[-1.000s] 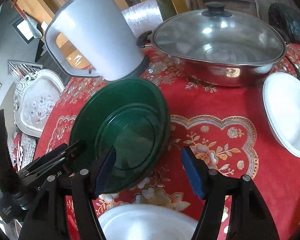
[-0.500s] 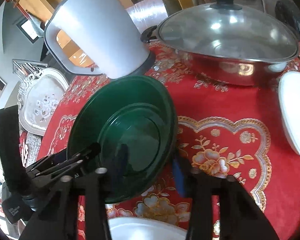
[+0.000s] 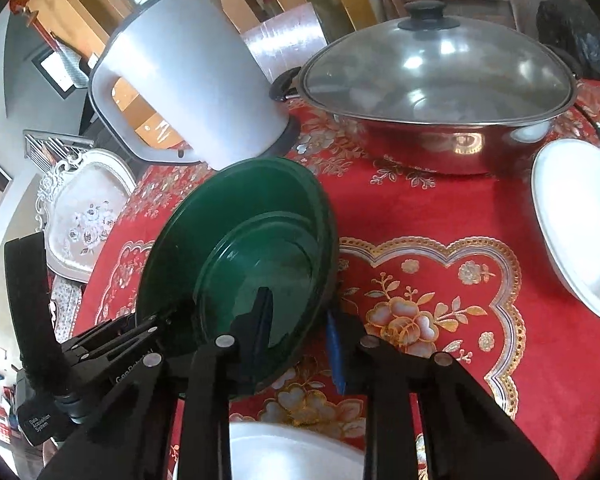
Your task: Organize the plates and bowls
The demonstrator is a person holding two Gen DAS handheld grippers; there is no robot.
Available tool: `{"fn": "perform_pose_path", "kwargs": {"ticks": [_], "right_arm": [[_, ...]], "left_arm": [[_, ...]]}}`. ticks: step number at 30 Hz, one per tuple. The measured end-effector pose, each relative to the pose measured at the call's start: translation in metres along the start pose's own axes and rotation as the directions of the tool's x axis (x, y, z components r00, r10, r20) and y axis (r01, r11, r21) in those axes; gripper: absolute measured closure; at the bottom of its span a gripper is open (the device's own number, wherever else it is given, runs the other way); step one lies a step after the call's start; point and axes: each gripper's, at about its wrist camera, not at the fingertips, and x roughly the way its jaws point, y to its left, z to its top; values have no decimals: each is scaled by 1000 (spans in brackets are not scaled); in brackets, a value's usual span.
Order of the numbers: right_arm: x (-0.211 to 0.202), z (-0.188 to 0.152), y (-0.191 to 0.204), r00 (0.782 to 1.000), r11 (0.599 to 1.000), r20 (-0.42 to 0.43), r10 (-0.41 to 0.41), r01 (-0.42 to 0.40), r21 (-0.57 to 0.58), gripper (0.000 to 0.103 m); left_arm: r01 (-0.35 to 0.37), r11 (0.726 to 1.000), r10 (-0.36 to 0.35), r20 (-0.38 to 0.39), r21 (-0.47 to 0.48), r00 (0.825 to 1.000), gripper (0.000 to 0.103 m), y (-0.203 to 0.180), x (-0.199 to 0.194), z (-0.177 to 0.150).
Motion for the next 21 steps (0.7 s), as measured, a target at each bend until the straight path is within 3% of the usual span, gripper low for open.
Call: {"fn": "perform_pose_path", "kwargs": {"ticks": [21], "right_arm": [[-29, -14, 42, 999, 998, 39, 38, -36, -61, 78]], "left_arm": [[11, 999, -7, 96, -39, 995, 79, 29, -70, -19]]}}
